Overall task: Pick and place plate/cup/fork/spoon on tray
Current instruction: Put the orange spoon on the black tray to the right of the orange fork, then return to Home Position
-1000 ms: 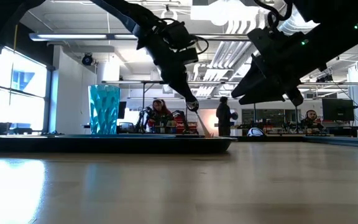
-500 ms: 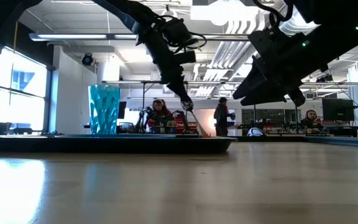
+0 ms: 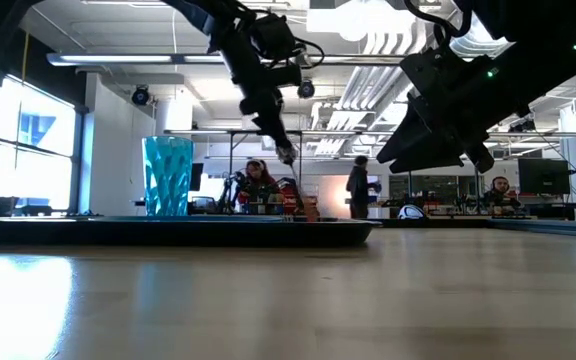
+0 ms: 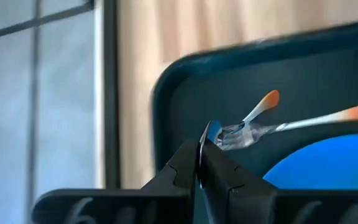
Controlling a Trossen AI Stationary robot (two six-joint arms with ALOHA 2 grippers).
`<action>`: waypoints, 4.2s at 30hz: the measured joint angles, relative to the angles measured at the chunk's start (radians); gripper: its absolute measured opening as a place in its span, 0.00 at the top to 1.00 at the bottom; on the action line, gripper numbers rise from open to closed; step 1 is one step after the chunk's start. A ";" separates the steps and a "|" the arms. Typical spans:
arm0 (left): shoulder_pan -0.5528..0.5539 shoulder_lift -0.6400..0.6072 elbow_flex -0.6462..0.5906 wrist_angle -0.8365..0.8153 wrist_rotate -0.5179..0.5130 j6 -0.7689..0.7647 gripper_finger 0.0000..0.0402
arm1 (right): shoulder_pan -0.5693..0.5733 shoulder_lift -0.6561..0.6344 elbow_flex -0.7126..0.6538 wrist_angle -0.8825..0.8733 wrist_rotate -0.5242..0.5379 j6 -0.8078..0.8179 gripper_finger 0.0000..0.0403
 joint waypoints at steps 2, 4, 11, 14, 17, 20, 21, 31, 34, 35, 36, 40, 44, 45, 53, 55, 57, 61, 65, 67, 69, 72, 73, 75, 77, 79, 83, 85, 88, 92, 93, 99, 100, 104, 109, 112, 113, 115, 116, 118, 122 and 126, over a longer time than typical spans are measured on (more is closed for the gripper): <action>0.006 0.004 0.000 0.028 0.095 -0.001 0.99 | 0.000 0.000 0.000 0.003 0.000 0.002 0.67; 0.006 0.017 0.001 0.072 0.212 -0.009 0.99 | 0.000 0.000 0.000 0.004 0.000 0.012 0.67; 0.033 0.132 0.001 0.156 0.412 0.007 0.99 | 0.020 0.000 0.000 0.028 -0.001 0.051 0.67; 0.048 0.198 0.002 0.162 0.426 0.060 0.99 | 0.029 0.000 0.000 0.062 0.006 0.031 0.67; 0.063 0.258 0.035 0.110 0.458 0.063 0.99 | 0.031 0.000 0.000 0.078 0.005 0.027 0.67; 0.075 0.310 0.087 0.024 0.521 0.066 0.99 | 0.036 0.000 0.000 0.078 0.007 0.026 0.67; 0.078 0.316 0.100 0.006 0.526 0.067 0.99 | 0.036 0.000 0.000 0.078 0.010 0.025 0.67; 0.066 0.316 0.139 -0.008 0.512 0.108 0.94 | 0.035 0.001 0.000 0.077 0.013 0.026 0.67; 0.061 0.316 0.140 -0.009 0.501 0.107 0.88 | 0.035 0.001 0.000 0.077 0.013 0.027 0.67; 0.059 0.316 0.140 -0.008 0.494 0.107 0.86 | 0.035 0.001 0.000 0.078 0.013 0.027 0.67; 0.056 0.315 0.140 -0.008 0.485 0.106 0.84 | 0.035 0.001 0.000 0.078 0.013 0.027 0.67; 0.050 0.297 0.140 -0.008 0.433 0.102 0.73 | 0.035 0.001 0.000 0.078 0.013 0.026 0.67; 0.029 0.253 0.140 -0.007 0.320 0.050 0.65 | 0.034 0.001 0.000 0.057 0.015 0.024 0.67; 0.023 0.235 0.140 -0.006 0.297 0.030 0.64 | 0.031 0.001 0.000 0.043 0.018 0.024 0.67; -0.021 0.036 0.105 0.119 0.403 -0.185 0.68 | -0.019 -0.010 -0.001 0.059 0.027 -0.124 0.67; -0.025 -0.030 0.054 0.197 0.475 -0.230 0.71 | -0.033 -0.046 -0.001 0.106 0.002 -0.242 0.67; -0.031 -0.104 -0.026 0.304 0.531 -0.281 0.76 | -0.049 -0.099 0.000 0.133 -0.041 -0.343 0.67; -0.066 -0.267 -0.251 0.509 0.526 -0.357 0.85 | -0.087 -0.245 0.000 0.129 -0.187 -0.499 0.69; -0.134 -0.436 -0.496 0.723 0.462 -0.425 0.94 | -0.131 -0.368 0.000 0.131 -0.466 -0.633 0.83; -0.175 -0.520 -0.614 0.836 0.391 -0.462 0.98 | -0.142 -0.419 0.000 0.125 -0.520 -0.691 0.94; -0.218 -0.599 -0.719 0.950 0.306 -0.489 0.99 | -0.153 -0.473 0.000 0.114 -0.556 -0.747 0.98; -0.279 -0.719 -0.865 1.095 0.186 -0.528 0.99 | -0.170 -0.567 0.000 0.068 -0.642 -0.809 0.96; -0.299 -0.753 -0.912 1.138 0.152 -0.539 0.99 | -0.174 -0.601 0.000 0.040 -0.671 -0.827 0.97; -0.338 -0.814 -1.000 1.223 0.086 -0.547 1.00 | -0.175 -0.663 0.000 -0.009 -0.714 -0.861 0.99; -0.371 -0.857 -1.074 1.295 0.019 -0.548 1.00 | -0.175 -0.717 0.000 -0.062 -0.744 -0.872 0.99; -0.395 -0.881 -1.128 1.323 -0.053 -0.557 1.00 | -0.175 -0.765 0.000 -0.128 -0.762 -0.874 1.00; -0.452 -0.897 -1.201 1.332 -0.179 -0.571 1.00 | -0.172 -0.827 0.000 -0.231 -0.722 -0.855 1.00; -0.491 -0.897 -1.235 1.366 -0.229 -0.560 1.00 | -0.171 -0.849 0.000 -0.271 -0.700 -0.848 1.00; -0.533 -0.903 -1.258 1.381 -0.279 -0.525 1.00 | -0.171 -0.880 0.000 -0.319 -0.699 -0.848 1.00; -0.538 -0.965 -1.273 1.351 -0.295 -0.459 1.00 | -0.171 -0.969 0.000 -0.389 -0.658 -0.847 1.00; -0.528 -0.986 -1.278 1.340 -0.293 -0.446 1.00 | -0.171 -1.001 0.000 -0.410 -0.648 -0.846 1.00; -0.425 -1.138 -1.389 1.335 -0.103 -0.505 1.00 | -0.171 -1.208 -0.069 -0.431 -0.631 -0.800 1.00; -0.414 -1.153 -1.416 1.346 -0.090 -0.528 1.00 | -0.171 -1.239 -0.106 -0.419 -0.638 -0.787 1.00; -0.401 -1.215 -1.524 1.396 -0.119 -0.582 1.00 | -0.171 -1.350 -0.259 -0.351 -0.677 -0.735 1.00; -0.400 -1.295 -1.551 1.348 -0.145 -0.590 1.00 | -0.171 -1.434 -0.356 -0.327 -0.690 -0.670 1.00; -0.401 -1.326 -1.551 1.298 -0.134 -0.592 1.00 | -0.171 -1.422 -0.392 -0.275 -0.710 -0.664 1.00; -0.402 -1.335 -1.550 1.276 -0.133 -0.598 1.00 | -0.171 -1.423 -0.409 -0.254 -0.710 -0.663 1.00; -0.402 -1.351 -1.563 1.274 -0.134 -0.605 1.00 | -0.171 -1.428 -0.450 -0.211 -0.710 -0.664 1.00; -0.402 -1.357 -1.579 1.298 -0.134 -0.610 1.00 | -0.171 -1.430 -0.471 -0.182 -0.710 -0.668 1.00; -0.403 -1.374 -1.616 1.322 -0.132 -0.630 1.00 | -0.172 -1.431 -0.512 -0.105 -0.710 -0.675 1.00; -0.424 -1.416 -1.614 1.229 -0.128 -0.660 1.00 | -0.173 -1.422 -0.511 -0.147 -0.708 -0.691 1.00; -0.448 -1.423 -1.615 1.188 -0.172 -0.613 1.00 | -0.173 -1.419 -0.510 -0.220 -0.717 -0.714 1.00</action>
